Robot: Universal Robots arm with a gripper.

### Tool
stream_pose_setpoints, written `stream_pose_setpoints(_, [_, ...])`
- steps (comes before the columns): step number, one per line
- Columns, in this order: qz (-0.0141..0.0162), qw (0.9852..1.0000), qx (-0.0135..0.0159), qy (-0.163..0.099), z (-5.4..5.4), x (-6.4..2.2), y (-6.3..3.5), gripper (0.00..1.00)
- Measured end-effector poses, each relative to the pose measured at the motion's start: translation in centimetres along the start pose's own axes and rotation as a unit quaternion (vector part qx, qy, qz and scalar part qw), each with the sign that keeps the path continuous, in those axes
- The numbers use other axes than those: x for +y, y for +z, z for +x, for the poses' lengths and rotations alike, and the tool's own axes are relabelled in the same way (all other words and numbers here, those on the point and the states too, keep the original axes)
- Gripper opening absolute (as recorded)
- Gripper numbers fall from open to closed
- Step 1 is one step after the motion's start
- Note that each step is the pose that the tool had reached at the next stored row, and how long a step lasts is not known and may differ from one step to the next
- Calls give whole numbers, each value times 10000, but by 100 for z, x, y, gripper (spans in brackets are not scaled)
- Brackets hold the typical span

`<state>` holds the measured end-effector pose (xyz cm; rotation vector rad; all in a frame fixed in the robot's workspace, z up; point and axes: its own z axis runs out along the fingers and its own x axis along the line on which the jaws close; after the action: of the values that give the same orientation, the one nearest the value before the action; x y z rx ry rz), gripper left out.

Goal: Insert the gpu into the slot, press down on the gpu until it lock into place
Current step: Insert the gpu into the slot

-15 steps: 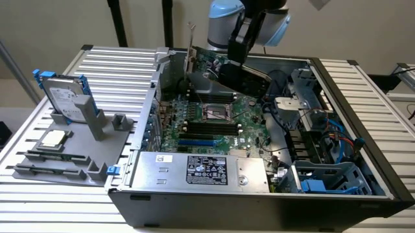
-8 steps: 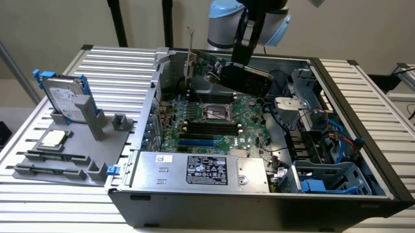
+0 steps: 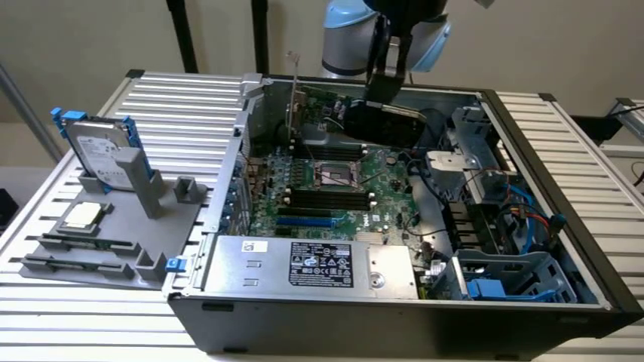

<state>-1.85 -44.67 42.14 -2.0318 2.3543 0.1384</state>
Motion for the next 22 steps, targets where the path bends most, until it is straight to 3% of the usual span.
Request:
stream_pose_setpoints(7, [46, 9984, -13, -555, 3, -1, 36, 26])
stream_pose_setpoints(11, [120, 9976, -49, -679, 13, 26, 62, 26])
stream_pose_setpoints(13, [165, 9975, -59, -685, 32, 101, 80, 26])
stream_pose_setpoints(16, [208, 9974, -63, -688, 64, 208, 104, 26])
stream_pose_setpoints(22, [216, 9974, -63, -689, 124, 308, 176, 26])
